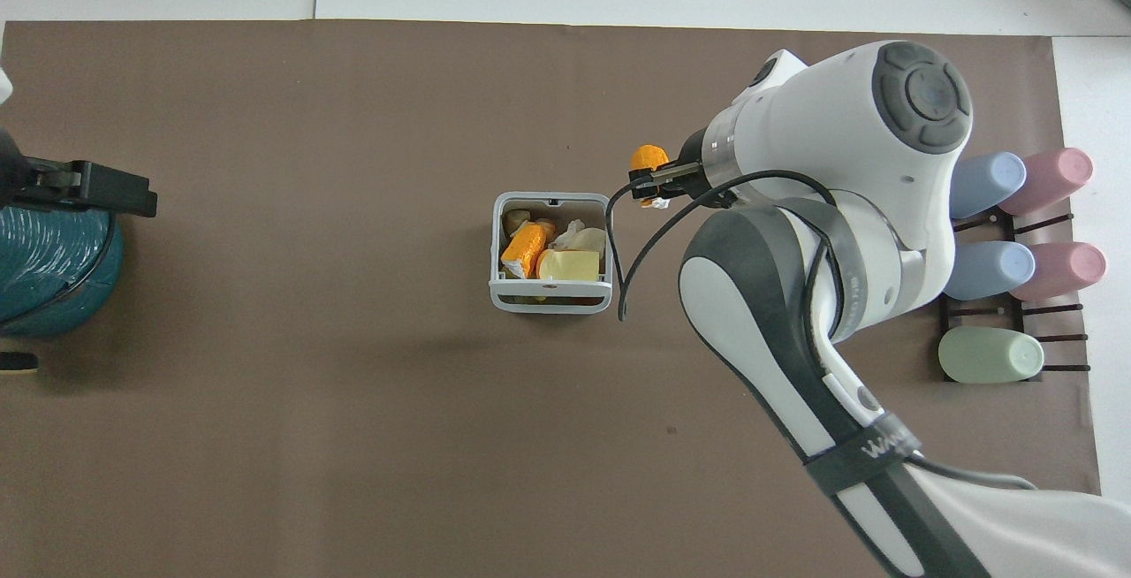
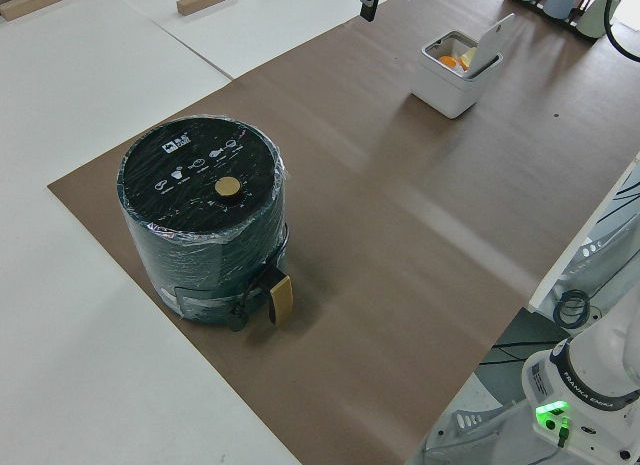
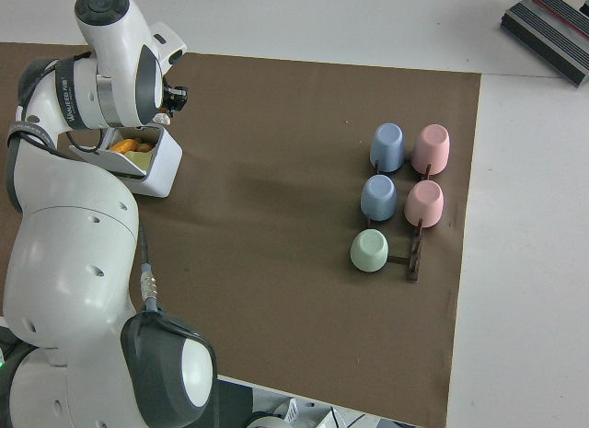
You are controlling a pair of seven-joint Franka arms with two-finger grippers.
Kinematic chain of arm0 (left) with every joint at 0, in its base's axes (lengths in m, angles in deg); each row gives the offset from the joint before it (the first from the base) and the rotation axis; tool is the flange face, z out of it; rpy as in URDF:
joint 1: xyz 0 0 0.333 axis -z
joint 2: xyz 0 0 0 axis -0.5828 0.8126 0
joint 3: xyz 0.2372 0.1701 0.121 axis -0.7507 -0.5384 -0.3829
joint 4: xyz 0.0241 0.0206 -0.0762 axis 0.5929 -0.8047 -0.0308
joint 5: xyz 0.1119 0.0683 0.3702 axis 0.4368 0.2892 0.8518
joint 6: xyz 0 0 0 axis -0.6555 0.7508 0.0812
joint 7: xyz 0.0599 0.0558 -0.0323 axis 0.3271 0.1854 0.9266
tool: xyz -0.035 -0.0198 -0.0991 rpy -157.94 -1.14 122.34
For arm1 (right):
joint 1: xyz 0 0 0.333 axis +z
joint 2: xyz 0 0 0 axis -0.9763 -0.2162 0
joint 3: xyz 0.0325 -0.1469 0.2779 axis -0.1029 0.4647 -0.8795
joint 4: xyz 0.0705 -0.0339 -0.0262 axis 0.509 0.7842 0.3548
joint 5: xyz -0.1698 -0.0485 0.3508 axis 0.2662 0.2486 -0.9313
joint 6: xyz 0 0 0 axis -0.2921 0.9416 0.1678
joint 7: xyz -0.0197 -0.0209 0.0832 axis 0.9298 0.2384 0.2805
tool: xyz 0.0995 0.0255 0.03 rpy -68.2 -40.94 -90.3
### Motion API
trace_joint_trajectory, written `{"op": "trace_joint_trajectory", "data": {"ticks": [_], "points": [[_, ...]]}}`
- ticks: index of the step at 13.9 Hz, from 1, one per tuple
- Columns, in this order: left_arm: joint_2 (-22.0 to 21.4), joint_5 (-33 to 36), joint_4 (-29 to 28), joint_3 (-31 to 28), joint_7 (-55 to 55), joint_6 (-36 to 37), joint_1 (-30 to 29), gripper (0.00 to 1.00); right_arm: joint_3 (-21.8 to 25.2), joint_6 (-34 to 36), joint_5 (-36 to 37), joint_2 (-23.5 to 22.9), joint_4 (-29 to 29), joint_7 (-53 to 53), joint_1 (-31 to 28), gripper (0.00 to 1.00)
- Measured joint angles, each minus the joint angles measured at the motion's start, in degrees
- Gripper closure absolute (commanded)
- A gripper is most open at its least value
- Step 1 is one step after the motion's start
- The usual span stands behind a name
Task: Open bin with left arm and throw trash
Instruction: 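Lower the orange piece into the bin and open the right gripper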
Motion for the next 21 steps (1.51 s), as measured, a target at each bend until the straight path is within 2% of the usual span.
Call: {"op": "trace_joint_trajectory", "data": {"ticks": [4,7,21], "points": [[0.0,0.0,0.0,-1.0,-1.0,1.2,1.3,0.00,-2.0,-0.2,-0.6,-4.1,-2.4,2.1,3.1,1.00],[0.0,0.0,0.0,-1.8,-1.6,1.6,1.9,0.00,-2.1,0.4,-1.4,-4.5,-2.2,2.8,5.7,1.00],[-0.2,0.0,-0.1,-3.5,-1.6,2.9,2.6,0.00,-2.0,0.6,-1.4,-5.1,3.4,2.2,7.1,1.00]]}}
